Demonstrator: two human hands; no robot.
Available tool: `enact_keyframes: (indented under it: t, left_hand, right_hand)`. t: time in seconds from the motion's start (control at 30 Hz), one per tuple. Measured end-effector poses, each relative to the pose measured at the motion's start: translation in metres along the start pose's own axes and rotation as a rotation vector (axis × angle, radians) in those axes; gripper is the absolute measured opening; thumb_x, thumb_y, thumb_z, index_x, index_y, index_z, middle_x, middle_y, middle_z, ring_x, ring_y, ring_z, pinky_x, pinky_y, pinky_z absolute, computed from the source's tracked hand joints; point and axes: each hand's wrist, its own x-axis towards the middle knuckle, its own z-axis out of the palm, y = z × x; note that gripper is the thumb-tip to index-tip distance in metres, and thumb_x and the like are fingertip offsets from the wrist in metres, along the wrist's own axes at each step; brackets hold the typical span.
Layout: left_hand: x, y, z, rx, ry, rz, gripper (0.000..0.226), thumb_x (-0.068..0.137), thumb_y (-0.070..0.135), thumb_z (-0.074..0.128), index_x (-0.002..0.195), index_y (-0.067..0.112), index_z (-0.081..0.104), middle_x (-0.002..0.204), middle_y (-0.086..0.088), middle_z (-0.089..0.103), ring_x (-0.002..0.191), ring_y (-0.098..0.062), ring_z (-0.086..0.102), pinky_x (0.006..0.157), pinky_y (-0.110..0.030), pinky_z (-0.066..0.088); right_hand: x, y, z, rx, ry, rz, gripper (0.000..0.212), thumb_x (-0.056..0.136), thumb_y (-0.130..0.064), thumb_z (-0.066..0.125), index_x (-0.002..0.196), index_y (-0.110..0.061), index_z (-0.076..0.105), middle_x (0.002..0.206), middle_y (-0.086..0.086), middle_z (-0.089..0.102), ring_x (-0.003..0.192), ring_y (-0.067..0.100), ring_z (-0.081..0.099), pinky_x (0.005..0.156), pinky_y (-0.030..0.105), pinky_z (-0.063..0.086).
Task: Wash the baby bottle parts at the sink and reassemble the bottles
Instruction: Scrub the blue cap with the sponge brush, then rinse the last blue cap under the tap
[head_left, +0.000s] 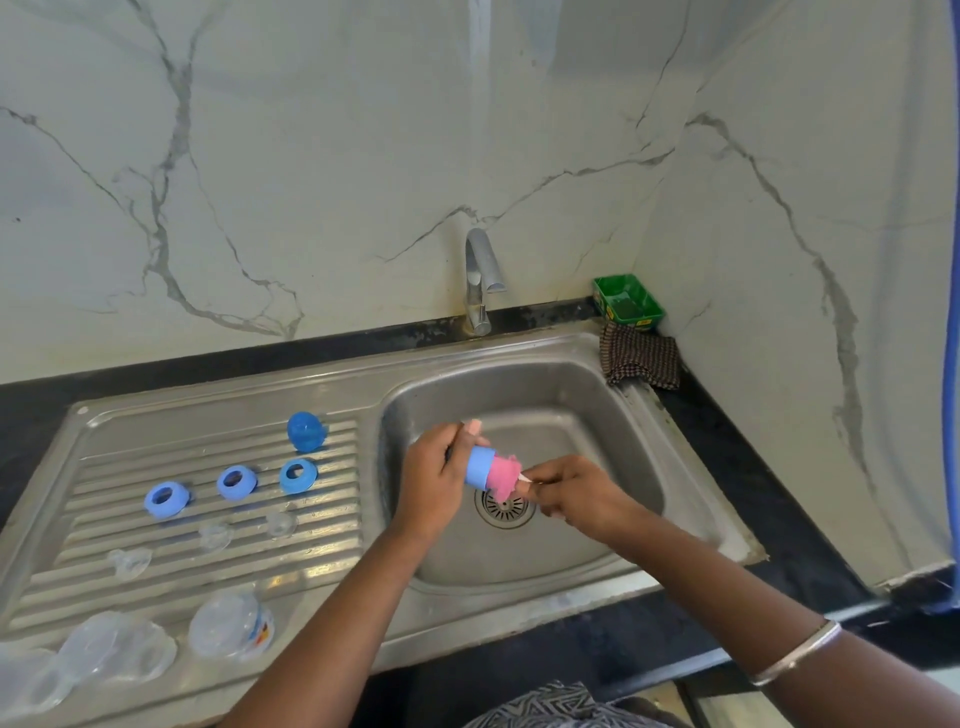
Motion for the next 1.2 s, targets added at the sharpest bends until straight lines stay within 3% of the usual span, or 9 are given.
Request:
enact_keyframes:
  t: [0.07,0.2,0.37,0.47,0.6,0.77,0.9,1.03,1.2]
  left_hand:
    - [0.005,-0.005,0.0,-0.061,0.022,-0.06,0.037,0.099,0.04,0.049,0.079,0.017,0.071,0.078,0.006,0.074,0.076,-0.012,0.069,0.073,-0.03,0.053]
    - [0.011,-0.014,0.009,-0.111,0.088,-0.219,0.04,0.104,0.033,0.049,0.082,0.009,0.072,0.079,0.001,0.075,0.077,-0.014,0.07,0.073,-0.029,0.054]
    - [0.023,-0.021,0.025,-0.18,0.254,-0.533,0.044,0.104,0.042,0.046,0.077,0.016,0.069,0.077,-0.003,0.068,0.073,-0.018,0.061,0.07,-0.035,0.05]
    - [0.036,-0.018,0.041,-0.321,0.237,-0.792,0.048,0.103,0.05,0.043,0.075,0.016,0.062,0.065,-0.001,0.061,0.06,-0.018,0.055,0.055,-0.028,0.045]
    - [0.053,-0.016,0.06,-0.696,0.144,-1.155,0.033,0.091,0.045,0.062,0.074,0.017,0.057,0.058,0.002,0.06,0.056,-0.014,0.055,0.055,-0.024,0.039]
    - [0.069,-0.01,0.091,-0.753,-0.047,-1.206,0.011,0.073,0.015,0.074,0.078,0.015,0.064,0.069,-0.003,0.059,0.056,-0.015,0.05,0.055,-0.023,0.04]
    - [0.078,-0.01,0.115,-0.597,-0.137,-1.122,0.021,0.073,-0.001,0.076,0.085,0.011,0.064,0.074,-0.003,0.06,0.065,-0.015,0.054,0.061,-0.025,0.047]
    - [0.082,-0.013,0.134,-0.525,-0.092,-1.061,0.024,0.08,0.02,0.081,0.096,0.016,0.063,0.084,-0.001,0.059,0.074,-0.015,0.056,0.064,-0.026,0.048]
    - [0.084,-0.018,0.147,-0.359,-0.031,-0.928,0.021,0.079,0.032,0.083,0.083,0.02,0.066,0.075,0.002,0.058,0.068,-0.014,0.052,0.059,-0.025,0.041]
  right_hand:
    - [-0.001,0.002,-0.007,0.056,-0.005,0.084,0.034,0.094,-0.005,0.061,0.069,-0.023,0.076,0.051,-0.001,0.045,0.038,0.006,0.028,0.041,0.015,0.022]
    - [-0.002,0.013,-0.026,0.036,-0.016,0.198,0.017,0.095,-0.019,0.063,0.088,-0.022,0.078,0.054,0.0,0.044,0.04,0.01,0.024,0.046,0.017,0.015]
    - [0.01,0.033,-0.057,0.035,0.098,0.225,0.012,0.092,-0.021,0.067,0.089,-0.022,0.078,0.055,-0.001,0.053,0.037,0.009,0.03,0.04,0.016,0.02]
    - [0.027,0.046,-0.082,-0.038,0.257,0.18,0.009,0.089,-0.022,0.072,0.083,-0.018,0.076,0.053,-0.006,0.057,0.034,0.005,0.038,0.037,0.017,0.028]
    - [0.054,0.06,-0.122,-0.292,0.476,0.13,0.026,0.089,-0.034,0.068,0.077,-0.012,0.071,0.063,-0.001,0.065,0.062,0.014,0.061,0.062,0.031,0.046]
    - [0.09,0.069,-0.172,-0.454,0.666,0.097,0.023,0.096,-0.019,0.054,0.106,-0.009,0.073,0.104,0.018,0.072,0.099,0.036,0.066,0.082,0.035,0.048]
    - [0.11,0.072,-0.199,-0.565,0.751,0.07,0.022,0.093,-0.01,0.053,0.105,-0.005,0.072,0.1,0.021,0.07,0.093,0.041,0.064,0.077,0.038,0.047]
    - [0.119,0.077,-0.208,-0.673,0.791,0.133,0.025,0.096,-0.012,0.048,0.112,-0.007,0.067,0.109,0.022,0.059,0.1,0.045,0.059,0.083,0.049,0.049]
    - [0.126,0.089,-0.215,-0.812,0.798,0.171,0.022,0.093,-0.01,0.053,0.107,-0.003,0.068,0.107,0.022,0.063,0.099,0.044,0.06,0.084,0.047,0.046]
